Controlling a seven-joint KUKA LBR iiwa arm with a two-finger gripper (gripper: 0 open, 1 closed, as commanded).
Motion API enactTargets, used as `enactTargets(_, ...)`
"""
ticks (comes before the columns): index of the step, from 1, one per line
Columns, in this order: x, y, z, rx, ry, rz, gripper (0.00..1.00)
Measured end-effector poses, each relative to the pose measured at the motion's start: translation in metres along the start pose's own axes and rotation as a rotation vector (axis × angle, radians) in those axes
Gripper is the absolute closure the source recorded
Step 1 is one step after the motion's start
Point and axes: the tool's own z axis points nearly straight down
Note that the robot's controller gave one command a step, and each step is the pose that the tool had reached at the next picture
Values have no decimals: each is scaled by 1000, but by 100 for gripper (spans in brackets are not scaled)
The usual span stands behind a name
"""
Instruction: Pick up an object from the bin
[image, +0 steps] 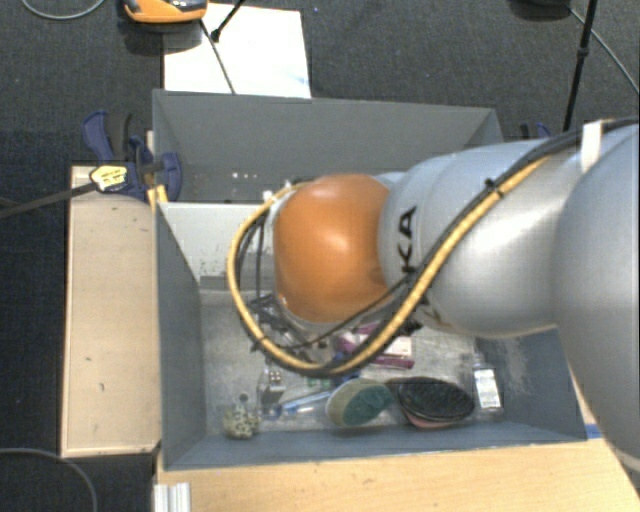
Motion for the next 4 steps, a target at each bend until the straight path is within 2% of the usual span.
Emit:
enactTargets(1, -6, -66, 99, 2, 0, -96, 0)
enactTargets(2, -7, -61, 94, -3, -8, -94, 100)
enactTargets(3, -13, -73, -17, -2, -17, -170, 100)
enactTargets(4, -11, -73, -13, -1, -8, -166, 0)
